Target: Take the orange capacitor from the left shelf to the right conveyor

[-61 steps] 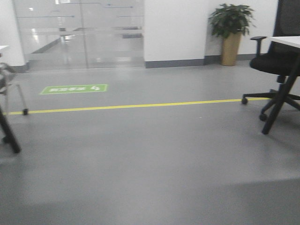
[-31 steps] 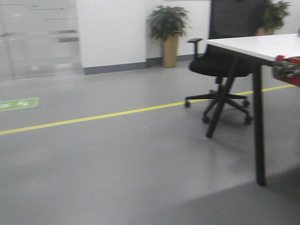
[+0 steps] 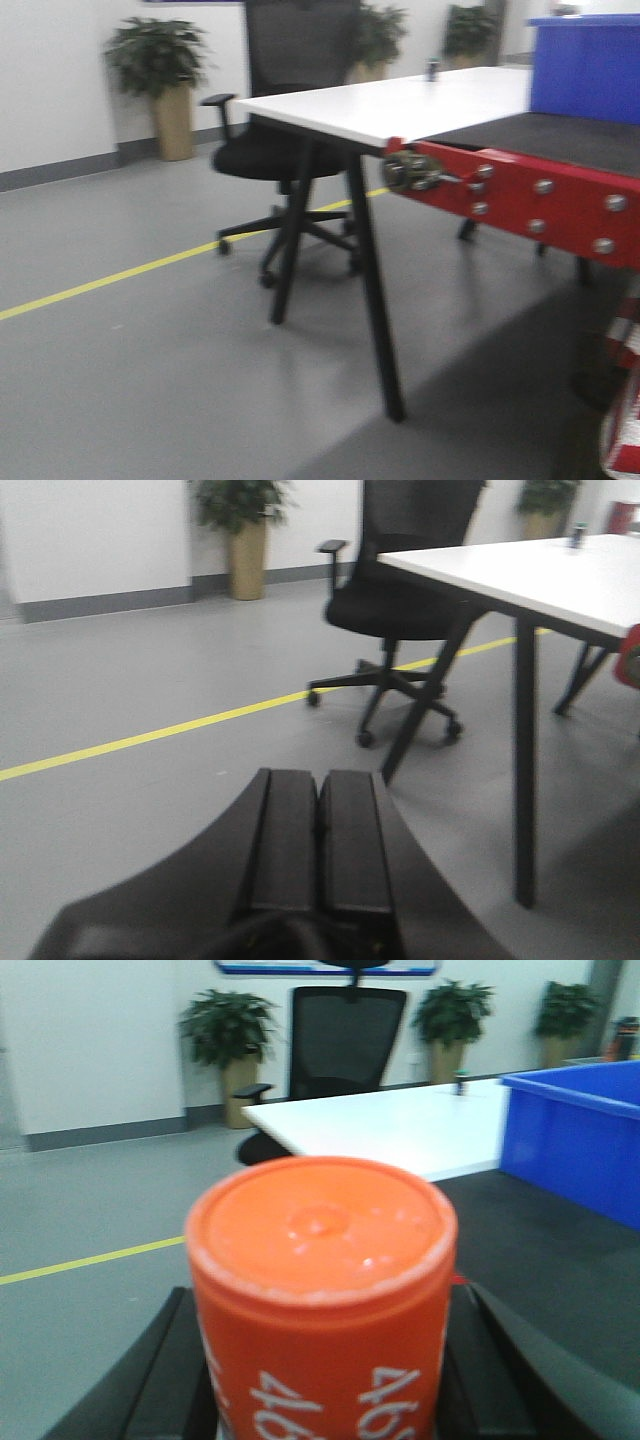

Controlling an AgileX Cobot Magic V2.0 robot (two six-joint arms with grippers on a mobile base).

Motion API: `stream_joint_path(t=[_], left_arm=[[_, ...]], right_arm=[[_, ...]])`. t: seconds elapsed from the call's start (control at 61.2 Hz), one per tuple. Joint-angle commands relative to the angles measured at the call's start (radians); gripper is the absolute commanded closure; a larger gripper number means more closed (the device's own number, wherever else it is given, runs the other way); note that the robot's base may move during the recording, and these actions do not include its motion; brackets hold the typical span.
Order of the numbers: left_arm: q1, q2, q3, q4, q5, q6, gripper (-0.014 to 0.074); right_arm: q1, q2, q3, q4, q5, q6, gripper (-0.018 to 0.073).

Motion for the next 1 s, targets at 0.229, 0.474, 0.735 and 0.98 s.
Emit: stream_joint_path(t=[0.229,0.474,0.735,0.98], left_arm=[[0.002,-0.009,-0.004,-0.003,-0.090,-0.002,0.0723],[0.002,-0.009,-0.004,-0.003,-0.090,-0.002,0.0723],[0.002,-0.009,-0.004,-0.003,-0.090,-0.002,0.0723],[0.002,-0.009,-0.004,-0.003,-0.090,-0.002,0.0723]], right_arm=[[-0.001,0.008,-0.029,-0.009,-0.094,-0.006,0.0367],[-0.001,0.008,-0.029,-0.009,-0.094,-0.006,0.0367],[-0.001,0.008,-0.029,-0.009,-0.094,-0.006,0.0367],[-0.001,0.008,-0.029,-0.009,-0.094,-0.006,0.0367]])
